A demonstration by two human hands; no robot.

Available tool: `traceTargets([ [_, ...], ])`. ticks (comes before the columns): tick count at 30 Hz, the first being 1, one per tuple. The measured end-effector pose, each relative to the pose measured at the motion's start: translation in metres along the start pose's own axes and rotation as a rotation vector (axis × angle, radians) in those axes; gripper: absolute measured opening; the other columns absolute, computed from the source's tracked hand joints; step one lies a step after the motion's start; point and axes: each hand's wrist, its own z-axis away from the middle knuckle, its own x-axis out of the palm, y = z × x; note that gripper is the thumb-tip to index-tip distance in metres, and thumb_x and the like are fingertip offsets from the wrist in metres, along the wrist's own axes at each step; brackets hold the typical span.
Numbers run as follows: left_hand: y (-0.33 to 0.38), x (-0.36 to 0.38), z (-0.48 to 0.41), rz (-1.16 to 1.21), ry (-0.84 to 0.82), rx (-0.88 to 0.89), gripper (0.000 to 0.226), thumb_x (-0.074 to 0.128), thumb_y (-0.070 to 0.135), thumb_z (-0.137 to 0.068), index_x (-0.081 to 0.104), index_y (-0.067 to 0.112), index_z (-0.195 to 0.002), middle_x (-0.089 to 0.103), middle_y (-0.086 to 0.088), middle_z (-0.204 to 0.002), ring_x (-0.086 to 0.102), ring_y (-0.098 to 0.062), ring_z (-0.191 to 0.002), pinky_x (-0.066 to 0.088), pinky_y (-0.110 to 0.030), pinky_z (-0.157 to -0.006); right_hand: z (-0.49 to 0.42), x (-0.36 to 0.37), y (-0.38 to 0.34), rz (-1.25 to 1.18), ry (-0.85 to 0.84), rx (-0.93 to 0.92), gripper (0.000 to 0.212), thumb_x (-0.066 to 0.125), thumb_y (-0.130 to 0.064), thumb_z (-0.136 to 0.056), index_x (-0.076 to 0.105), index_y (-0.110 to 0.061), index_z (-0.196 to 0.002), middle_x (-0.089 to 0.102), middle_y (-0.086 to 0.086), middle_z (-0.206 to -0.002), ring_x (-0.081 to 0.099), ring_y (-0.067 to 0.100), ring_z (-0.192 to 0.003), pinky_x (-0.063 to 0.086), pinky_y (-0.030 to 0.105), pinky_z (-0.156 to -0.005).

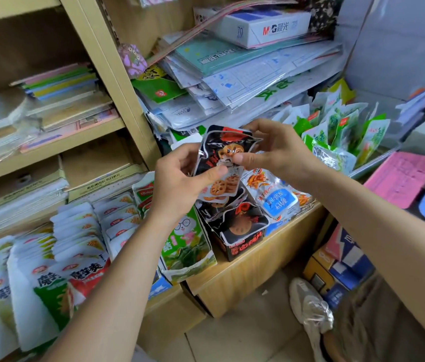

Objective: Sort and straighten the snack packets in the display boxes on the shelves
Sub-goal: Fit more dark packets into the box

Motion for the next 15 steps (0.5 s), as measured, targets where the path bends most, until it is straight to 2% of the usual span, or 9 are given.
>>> traceTargets([
  [3,-0.001,0.005,-0.002,-0.048,-0.018,0.022,0.038,0.092,0.018,-0.070,0.071,0.024,-0.101,0.077,0.006,-0.097,0.073,-0.013,-0.090,0.060,-0.041,-0.083,0.001,-0.004,-0.003,0.031,-0.040,0.004,0.055,0.086,-0.023,-0.071,0.066,-0.012,-0.121,0.073,0.018,-0.102,0.068,0.039,-0.090,0.057,0.057,-0.081],
  [4,-0.003,0.007,-0.003,-0.070,-0.026,0.029,0.039,0.092,0.019,-0.069,0.071,0.025,-0.102,0.077,0.006,-0.096,0.073,-0.012,-0.090,0.060,-0.041,-0.082,0.000,-0.005,-0.002,0.056,-0.050,-0.002,0.049,0.085,-0.022,-0.071,0.069,-0.009,-0.116,0.074,0.014,-0.102,0.069,0.037,-0.095,0.058,0.054,-0.083],
  [6,-0.005,0.009,-0.004,-0.105,-0.049,0.022,0.045,0.093,0.022,-0.068,0.071,0.024,-0.108,0.077,0.008,-0.100,0.073,-0.010,-0.093,0.060,-0.041,-0.085,0.000,-0.006,0.001,0.096,-0.050,-0.010,0.038,0.086,-0.025,-0.070,0.075,-0.007,-0.101,0.075,0.012,-0.096,0.071,0.033,-0.092,0.057,0.054,-0.086],
  [9,-0.006,0.007,-0.001,-0.169,-0.095,-0.004,0.064,0.093,0.025,-0.069,0.064,0.025,-0.127,0.071,0.014,-0.114,0.067,0.000,-0.106,0.056,-0.028,-0.092,-0.002,-0.015,0.008,0.148,0.009,0.003,0.038,0.088,-0.031,-0.068,0.076,-0.011,-0.098,0.077,0.005,-0.093,0.073,0.025,-0.090,0.057,0.052,-0.088],
  [11,-0.007,0.006,0.005,-0.225,-0.086,-0.004,0.060,0.090,0.024,-0.073,0.064,0.024,-0.128,0.068,0.020,-0.111,0.066,0.006,-0.100,0.055,-0.017,-0.083,-0.001,-0.023,0.010,0.153,0.037,0.021,0.039,0.089,-0.028,-0.070,0.075,-0.011,-0.103,0.078,0.004,-0.094,0.074,0.023,-0.091,0.058,0.051,-0.088],
  [12,-0.009,0.006,0.009,-0.259,-0.073,-0.007,0.054,0.088,0.024,-0.076,0.066,0.024,-0.125,0.067,0.021,-0.107,0.066,0.006,-0.094,0.056,-0.016,-0.077,-0.001,-0.027,0.010,0.148,0.052,0.026,0.040,0.089,-0.026,-0.071,0.075,-0.009,-0.104,0.078,0.006,-0.095,0.074,0.025,-0.092,0.058,0.050,-0.088],
  [15,-0.019,0.004,0.020,-0.358,-0.092,-0.049,0.045,0.087,0.025,-0.076,0.067,0.026,-0.117,0.069,0.018,-0.101,0.069,0.001,-0.083,0.060,-0.024,-0.071,0.004,-0.038,0.011,0.168,0.088,0.014,0.037,0.089,-0.024,-0.071,0.076,-0.010,-0.103,0.078,0.004,-0.092,0.074,0.021,-0.089,0.060,0.040,-0.085],
])
